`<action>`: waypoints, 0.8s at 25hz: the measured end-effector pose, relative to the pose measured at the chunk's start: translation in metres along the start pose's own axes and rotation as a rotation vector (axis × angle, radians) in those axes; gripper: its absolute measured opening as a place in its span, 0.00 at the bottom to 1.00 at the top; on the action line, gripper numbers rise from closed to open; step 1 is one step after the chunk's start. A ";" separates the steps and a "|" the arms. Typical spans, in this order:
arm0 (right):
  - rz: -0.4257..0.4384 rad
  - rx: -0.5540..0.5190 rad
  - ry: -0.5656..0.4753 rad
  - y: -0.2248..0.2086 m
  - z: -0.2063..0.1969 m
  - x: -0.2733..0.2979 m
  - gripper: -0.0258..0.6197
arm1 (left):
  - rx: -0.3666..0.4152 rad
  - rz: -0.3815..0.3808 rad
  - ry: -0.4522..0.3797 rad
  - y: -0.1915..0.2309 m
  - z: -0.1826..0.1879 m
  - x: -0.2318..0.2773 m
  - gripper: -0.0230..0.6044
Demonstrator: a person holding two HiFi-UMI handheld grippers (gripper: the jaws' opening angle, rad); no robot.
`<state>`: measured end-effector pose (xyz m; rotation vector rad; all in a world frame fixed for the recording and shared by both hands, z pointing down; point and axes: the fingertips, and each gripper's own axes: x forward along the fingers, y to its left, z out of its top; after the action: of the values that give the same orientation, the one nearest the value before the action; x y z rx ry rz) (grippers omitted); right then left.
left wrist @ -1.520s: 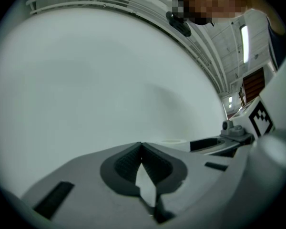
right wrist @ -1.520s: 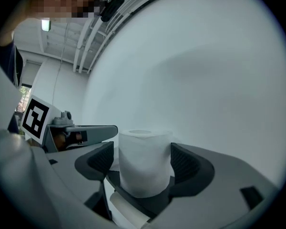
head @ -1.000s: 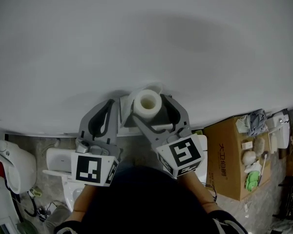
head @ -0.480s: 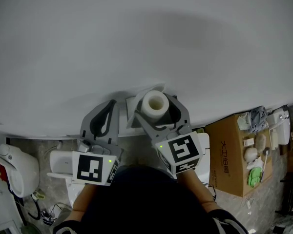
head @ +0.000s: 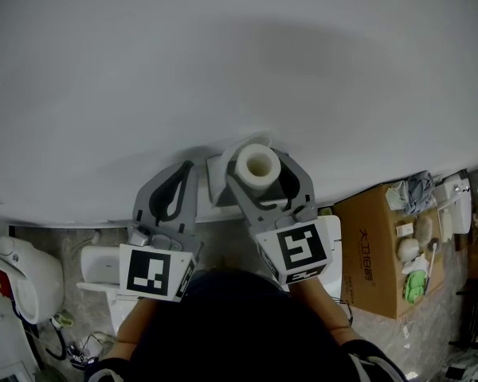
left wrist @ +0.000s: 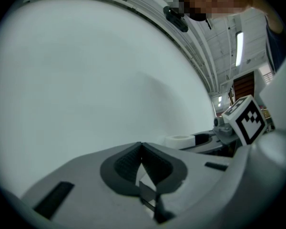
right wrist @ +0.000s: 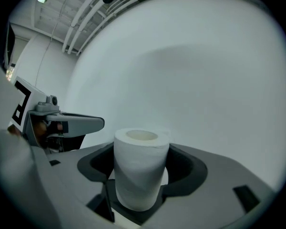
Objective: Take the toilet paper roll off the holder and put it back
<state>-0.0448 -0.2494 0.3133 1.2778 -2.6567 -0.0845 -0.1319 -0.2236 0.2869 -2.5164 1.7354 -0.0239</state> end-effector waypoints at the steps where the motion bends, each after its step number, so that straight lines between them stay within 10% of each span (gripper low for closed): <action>1: -0.003 -0.012 -0.008 -0.001 0.004 -0.002 0.54 | 0.001 -0.004 -0.001 -0.002 0.000 0.001 0.04; 20: -0.163 -0.011 -0.125 -0.046 0.043 -0.047 0.53 | -0.008 -0.071 -0.015 -0.022 0.006 0.014 0.04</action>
<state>0.0108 -0.2434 0.2581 1.5320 -2.6438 -0.2079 -0.1059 -0.2281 0.2820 -2.5763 1.6429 -0.0031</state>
